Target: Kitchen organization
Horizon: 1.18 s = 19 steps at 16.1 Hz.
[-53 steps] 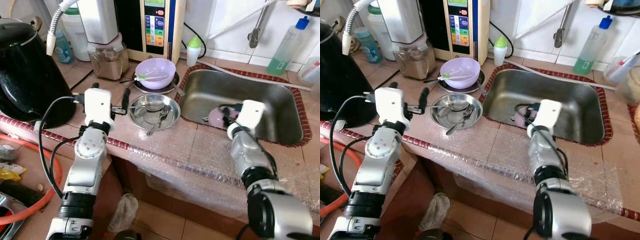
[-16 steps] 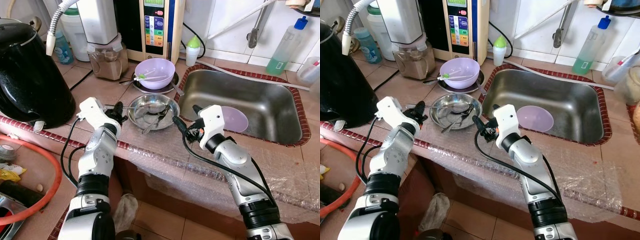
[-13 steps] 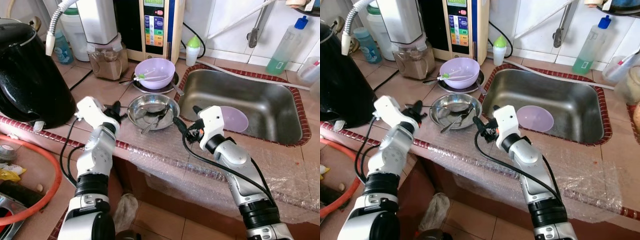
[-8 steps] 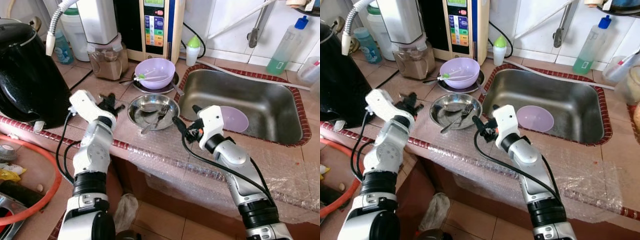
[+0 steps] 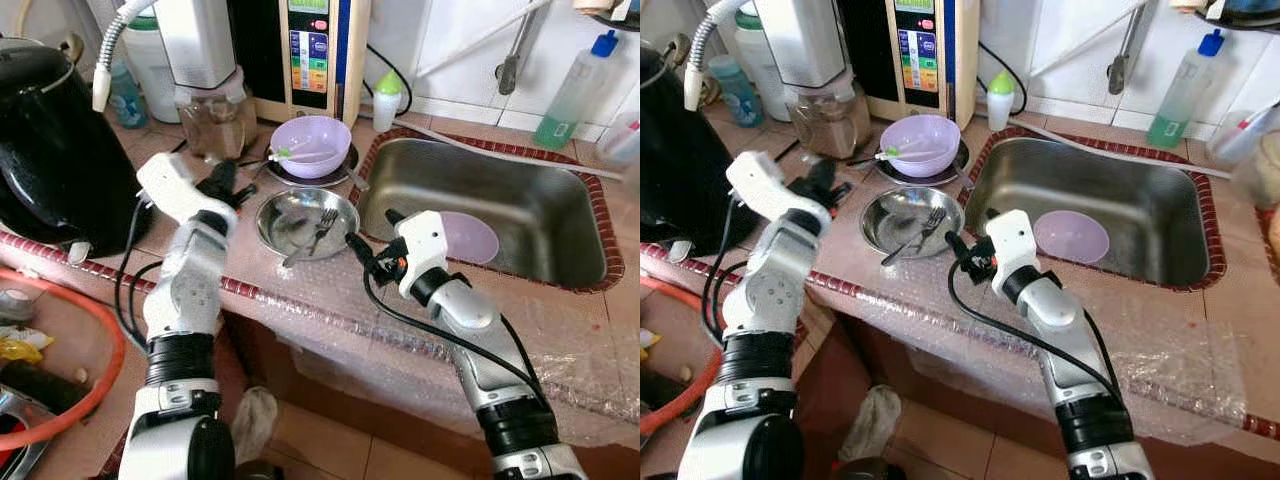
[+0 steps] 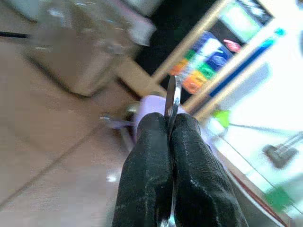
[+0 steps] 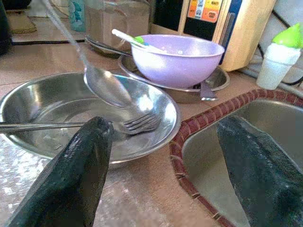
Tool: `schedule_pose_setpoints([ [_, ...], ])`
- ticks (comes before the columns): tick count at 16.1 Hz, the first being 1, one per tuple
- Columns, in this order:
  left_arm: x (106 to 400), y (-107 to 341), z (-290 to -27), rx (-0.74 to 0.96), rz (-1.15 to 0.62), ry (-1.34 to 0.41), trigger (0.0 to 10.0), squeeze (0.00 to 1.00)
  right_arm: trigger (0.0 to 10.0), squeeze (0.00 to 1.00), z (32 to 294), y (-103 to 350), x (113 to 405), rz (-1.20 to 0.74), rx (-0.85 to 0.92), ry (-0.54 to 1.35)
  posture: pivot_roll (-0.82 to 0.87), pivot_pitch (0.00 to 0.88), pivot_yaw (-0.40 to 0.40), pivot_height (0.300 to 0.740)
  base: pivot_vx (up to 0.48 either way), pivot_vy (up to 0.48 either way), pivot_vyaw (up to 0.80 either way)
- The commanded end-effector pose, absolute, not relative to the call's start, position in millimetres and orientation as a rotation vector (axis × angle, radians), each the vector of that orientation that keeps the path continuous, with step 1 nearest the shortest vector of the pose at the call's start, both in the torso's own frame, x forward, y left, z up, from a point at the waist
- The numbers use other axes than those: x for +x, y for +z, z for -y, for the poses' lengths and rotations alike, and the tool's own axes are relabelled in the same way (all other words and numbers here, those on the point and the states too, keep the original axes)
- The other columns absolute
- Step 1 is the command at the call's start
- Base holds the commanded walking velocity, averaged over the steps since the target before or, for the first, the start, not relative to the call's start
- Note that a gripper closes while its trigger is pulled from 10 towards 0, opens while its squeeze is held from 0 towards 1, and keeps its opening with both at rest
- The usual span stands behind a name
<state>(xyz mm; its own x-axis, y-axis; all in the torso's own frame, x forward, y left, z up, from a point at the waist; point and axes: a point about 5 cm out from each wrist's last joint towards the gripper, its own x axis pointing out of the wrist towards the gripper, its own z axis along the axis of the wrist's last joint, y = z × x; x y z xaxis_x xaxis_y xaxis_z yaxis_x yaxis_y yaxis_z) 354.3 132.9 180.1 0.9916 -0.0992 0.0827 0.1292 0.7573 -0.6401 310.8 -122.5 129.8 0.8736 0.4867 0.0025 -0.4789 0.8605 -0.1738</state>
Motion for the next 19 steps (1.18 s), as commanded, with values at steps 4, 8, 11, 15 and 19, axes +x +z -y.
schedule_pose_setpoints([
  [4, 352.8, 198.9, -124.3, -0.690, 0.094, -0.215, 0.0, 0.00, 10.0, 0.00, 125.4, 137.9, 316.6, 0.086, -0.189, 0.492, -0.01, 0.000, 0.089, 0.740, 0.000, 0.000, 0.00],
  [8, 349.2, 197.1, -107.3, -0.680, 0.056, -0.290, 0.0, 0.00, 10.0, 0.00, 111.2, 148.8, 313.4, 0.155, -0.227, 0.629, -0.01, 0.000, 0.091, 0.740, 0.000, 0.000, 0.00],
  [11, 347.0, 198.4, -96.0, -0.667, 0.046, -0.342, 0.0, 0.00, 10.0, 0.00, 105.2, 155.4, 307.8, 0.189, -0.292, 0.779, -0.01, 0.000, 0.091, 0.740, 0.000, 0.000, 0.00],
  [15, 345.2, 202.0, -86.8, -0.671, 0.040, -0.379, 0.0, 0.00, 10.0, 0.00, 102.1, 166.0, 314.5, 0.271, -0.403, 0.773, -0.01, 0.000, 0.093, 0.740, 0.000, 0.000, 0.00],
  [19, 343.8, 204.4, -87.8, -0.643, 0.058, -0.382, 0.0, 0.00, 10.0, 0.00, 88.6, 166.3, 323.4, 0.291, -0.414, 0.774, -0.01, 0.000, 0.093, 0.740, 0.000, 0.000, 0.00],
])
